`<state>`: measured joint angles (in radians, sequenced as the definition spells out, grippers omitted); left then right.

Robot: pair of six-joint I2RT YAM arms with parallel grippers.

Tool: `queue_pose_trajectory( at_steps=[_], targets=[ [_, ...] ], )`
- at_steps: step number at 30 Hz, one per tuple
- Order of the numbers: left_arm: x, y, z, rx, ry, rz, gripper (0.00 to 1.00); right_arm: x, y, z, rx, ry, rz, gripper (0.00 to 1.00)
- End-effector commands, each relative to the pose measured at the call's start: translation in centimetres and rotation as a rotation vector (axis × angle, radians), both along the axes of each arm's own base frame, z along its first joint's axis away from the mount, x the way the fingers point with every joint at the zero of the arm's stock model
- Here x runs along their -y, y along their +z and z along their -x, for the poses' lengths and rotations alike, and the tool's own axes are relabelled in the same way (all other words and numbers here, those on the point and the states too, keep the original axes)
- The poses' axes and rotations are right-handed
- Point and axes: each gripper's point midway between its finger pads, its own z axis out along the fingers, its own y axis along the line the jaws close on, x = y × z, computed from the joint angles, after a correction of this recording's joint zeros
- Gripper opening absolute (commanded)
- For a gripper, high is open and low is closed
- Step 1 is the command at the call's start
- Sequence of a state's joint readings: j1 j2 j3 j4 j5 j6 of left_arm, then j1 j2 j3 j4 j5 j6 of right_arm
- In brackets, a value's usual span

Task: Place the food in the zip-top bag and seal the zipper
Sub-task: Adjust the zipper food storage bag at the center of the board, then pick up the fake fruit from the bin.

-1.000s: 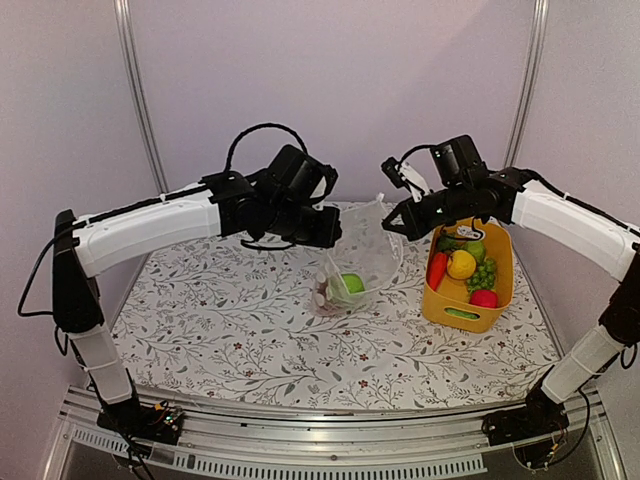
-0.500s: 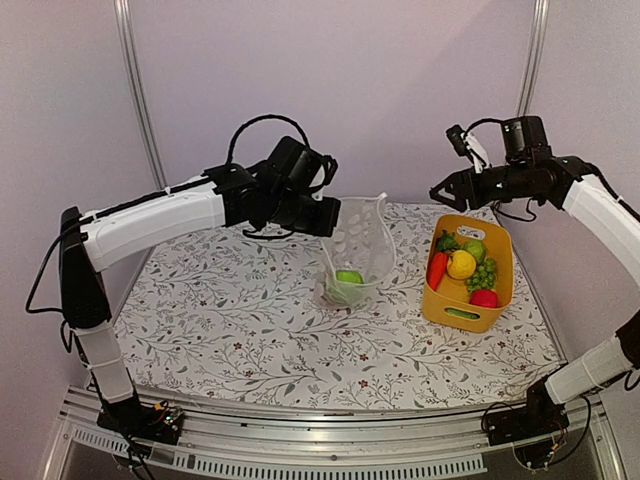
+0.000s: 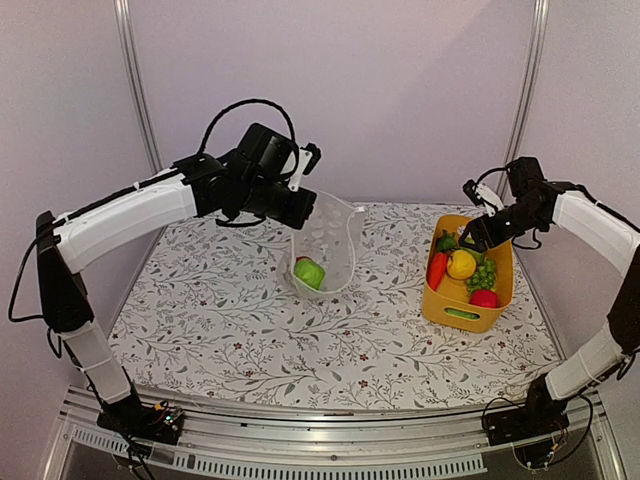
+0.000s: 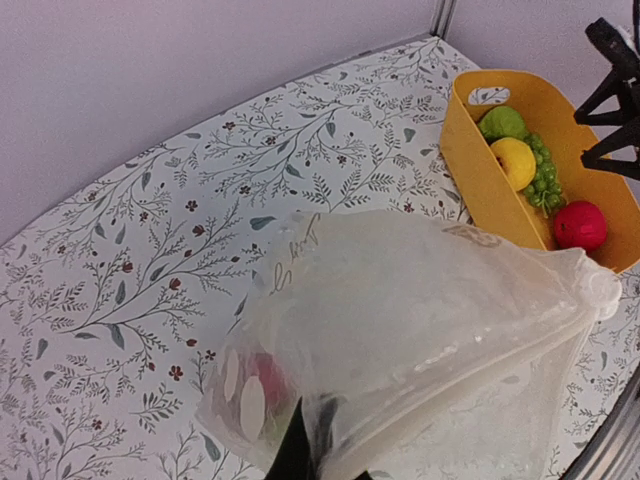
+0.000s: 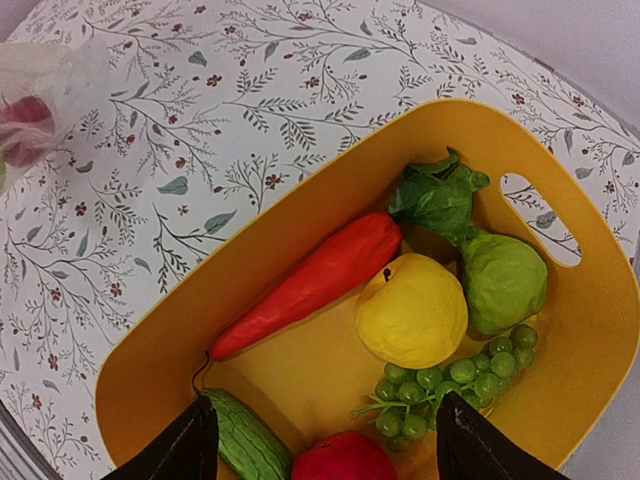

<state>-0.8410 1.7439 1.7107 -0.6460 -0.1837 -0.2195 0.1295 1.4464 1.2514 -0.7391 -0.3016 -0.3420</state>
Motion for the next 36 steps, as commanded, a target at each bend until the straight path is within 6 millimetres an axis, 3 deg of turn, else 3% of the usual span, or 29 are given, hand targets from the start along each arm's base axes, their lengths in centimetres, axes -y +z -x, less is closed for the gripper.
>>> queue_pose_trajectory(
  at_steps=[1,3,8,24,27,30,36],
  targets=[
    [0.5,-1.5,0.0,0.010,-0.075,-0.007,0.00,1.6,-3.6,-1.7,-0.060,-0.017,0.122,0.74],
    [0.9,-2.2,0.5,-0.010,-0.108,0.003,0.00,1.5,-5.7,-2.5,-0.113,-0.025,0.126,0.75],
    [1.3,-3.2,1.5,-0.030,-0.154,0.040,0.00,2.1,-8.5,-4.3,-0.180,-0.080,0.157,0.81],
    [1.1,-3.6,2.3,-0.054,-0.184,0.114,0.00,3.3,-13.7,-7.1,-0.259,-0.179,0.215,0.89],
    [1.0,-3.3,2.2,-0.053,-0.184,0.126,0.00,3.4,-14.4,-7.1,-0.271,-0.189,0.215,0.83],
    [1.0,-3.3,2.2,-0.052,-0.181,0.130,0.00,3.4,-14.0,-6.8,-0.266,-0.197,0.208,0.70],
    [1.7,-2.6,2.3,-0.067,-0.180,0.182,0.00,3.4,-8.7,-5.2,-0.147,-0.176,0.187,0.53]
  ],
)
